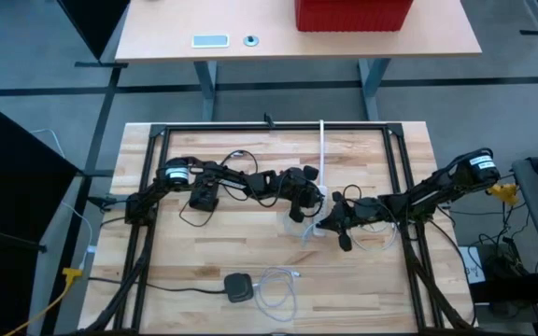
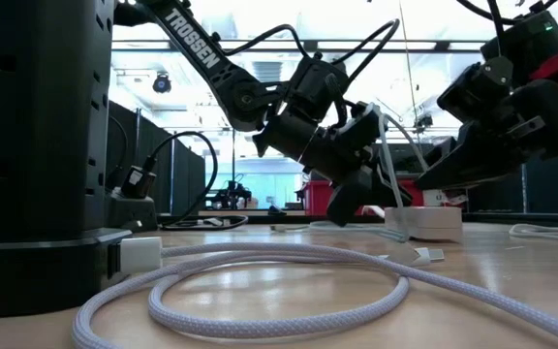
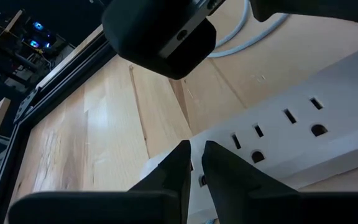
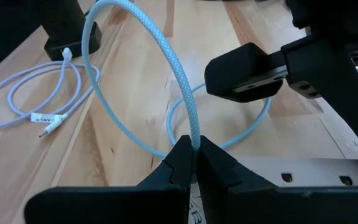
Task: Insert USB
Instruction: Insert the light blue charger cable into the white outlet extension, then insert the white charger cable into the white outlet extension
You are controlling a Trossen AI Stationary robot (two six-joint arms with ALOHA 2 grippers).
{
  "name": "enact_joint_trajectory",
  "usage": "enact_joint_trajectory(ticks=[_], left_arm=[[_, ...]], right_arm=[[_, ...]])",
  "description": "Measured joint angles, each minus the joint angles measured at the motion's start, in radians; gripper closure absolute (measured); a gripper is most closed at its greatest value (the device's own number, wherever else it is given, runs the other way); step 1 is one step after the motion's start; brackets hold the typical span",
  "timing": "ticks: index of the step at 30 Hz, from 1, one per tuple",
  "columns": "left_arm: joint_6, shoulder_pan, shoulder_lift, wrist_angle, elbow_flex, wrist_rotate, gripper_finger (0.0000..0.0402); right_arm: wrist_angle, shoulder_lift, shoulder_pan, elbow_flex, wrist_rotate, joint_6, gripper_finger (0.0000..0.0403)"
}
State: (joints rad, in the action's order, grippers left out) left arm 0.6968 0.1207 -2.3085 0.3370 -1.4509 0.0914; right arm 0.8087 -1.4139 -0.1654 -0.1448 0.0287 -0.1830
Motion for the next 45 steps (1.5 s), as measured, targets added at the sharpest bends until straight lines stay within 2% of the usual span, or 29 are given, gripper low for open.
enact_joint_trajectory(ticks=[9,15,20,25,30,35,39,45], left_arm=[[0.000,0.000,0.000,-0.001,0.000,0.000,0.0361],[0.000,0.000,0.000,-0.003,0.000,0.000,0.0361],[0.000,0.000,0.001,-0.006,0.000,-0.001,0.0361],[0.000,0.000,0.001,-0.008,0.000,-0.002,0.0361],[0.000,0.000,0.001,-0.010,0.000,-0.002,0.0361],[0.000,0.000,0.001,-0.013,-0.001,-0.002,0.0361],[0.000,0.000,0.001,-0.013,-0.001,-0.002,0.0361],[0.000,0.001,0.001,-0.015,-0.001,-0.002,0.0361]], right_arm=[[-0.025,0.014,0.000,0.000,-0.001,-0.053,0.0399],[-0.152,0.082,0.000,-0.037,-0.004,-0.087,0.0346],[-0.411,0.154,0.000,-0.115,-0.007,-0.087,0.0286],[-0.833,0.262,0.000,-0.265,-0.009,-0.111,0.0242],[-1.285,0.362,0.000,-0.395,-0.003,-0.225,0.0229],[-1.574,0.433,0.000,-0.408,0.025,-0.438,0.0236],[-1.631,0.456,-0.024,-0.375,0.005,-0.564,0.0247],[-1.505,0.426,-0.099,-0.306,0.057,-0.579,0.0264]])
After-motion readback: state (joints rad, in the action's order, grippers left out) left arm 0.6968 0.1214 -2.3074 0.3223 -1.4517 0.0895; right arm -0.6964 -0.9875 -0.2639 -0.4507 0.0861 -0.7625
